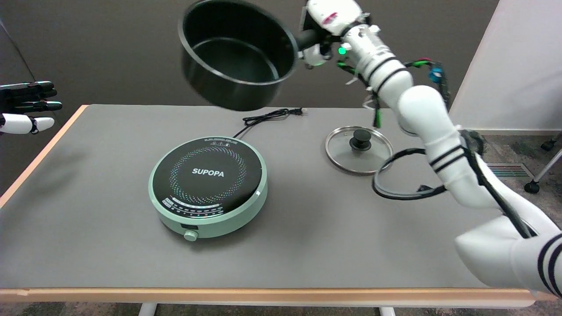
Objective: Place the soup pot onto the induction stove.
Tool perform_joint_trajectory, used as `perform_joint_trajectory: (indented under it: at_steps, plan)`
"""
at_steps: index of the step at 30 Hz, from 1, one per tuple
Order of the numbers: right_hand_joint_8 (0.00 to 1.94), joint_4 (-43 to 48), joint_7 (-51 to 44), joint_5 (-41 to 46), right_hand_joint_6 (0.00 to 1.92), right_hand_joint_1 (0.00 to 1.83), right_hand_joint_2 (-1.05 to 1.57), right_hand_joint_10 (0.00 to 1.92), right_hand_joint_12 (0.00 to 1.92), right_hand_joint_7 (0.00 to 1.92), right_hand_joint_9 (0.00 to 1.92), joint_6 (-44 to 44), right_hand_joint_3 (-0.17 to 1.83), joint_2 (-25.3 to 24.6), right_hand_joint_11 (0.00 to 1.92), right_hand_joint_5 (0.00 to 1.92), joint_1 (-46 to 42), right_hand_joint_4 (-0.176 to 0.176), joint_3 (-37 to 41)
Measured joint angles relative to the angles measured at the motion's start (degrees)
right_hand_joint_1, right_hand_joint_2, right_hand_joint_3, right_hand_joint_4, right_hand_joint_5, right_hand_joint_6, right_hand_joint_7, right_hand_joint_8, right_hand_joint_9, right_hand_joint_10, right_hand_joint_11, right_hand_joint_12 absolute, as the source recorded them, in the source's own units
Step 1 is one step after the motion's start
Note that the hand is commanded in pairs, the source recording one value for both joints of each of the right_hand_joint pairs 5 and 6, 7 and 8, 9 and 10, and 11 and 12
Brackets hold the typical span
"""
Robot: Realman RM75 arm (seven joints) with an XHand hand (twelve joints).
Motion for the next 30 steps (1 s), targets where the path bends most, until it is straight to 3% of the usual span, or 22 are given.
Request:
perform_joint_trajectory:
  at_steps: [9,30]
  plan:
    - [1.91,-6.5,0.1,1.0,1.91,0.99,1.18,1.91,1.91,1.91,1.91,-2.1,1.15,-4.7,1.91,1.91,6.8,-0.054,-8.7]
    - [1.91,-22.1,0.2,2.0,1.91,0.99,1.16,1.91,1.91,1.91,1.91,-3.9,1.12,-15.7,1.91,1.91,14.6,-0.052,-20.9]
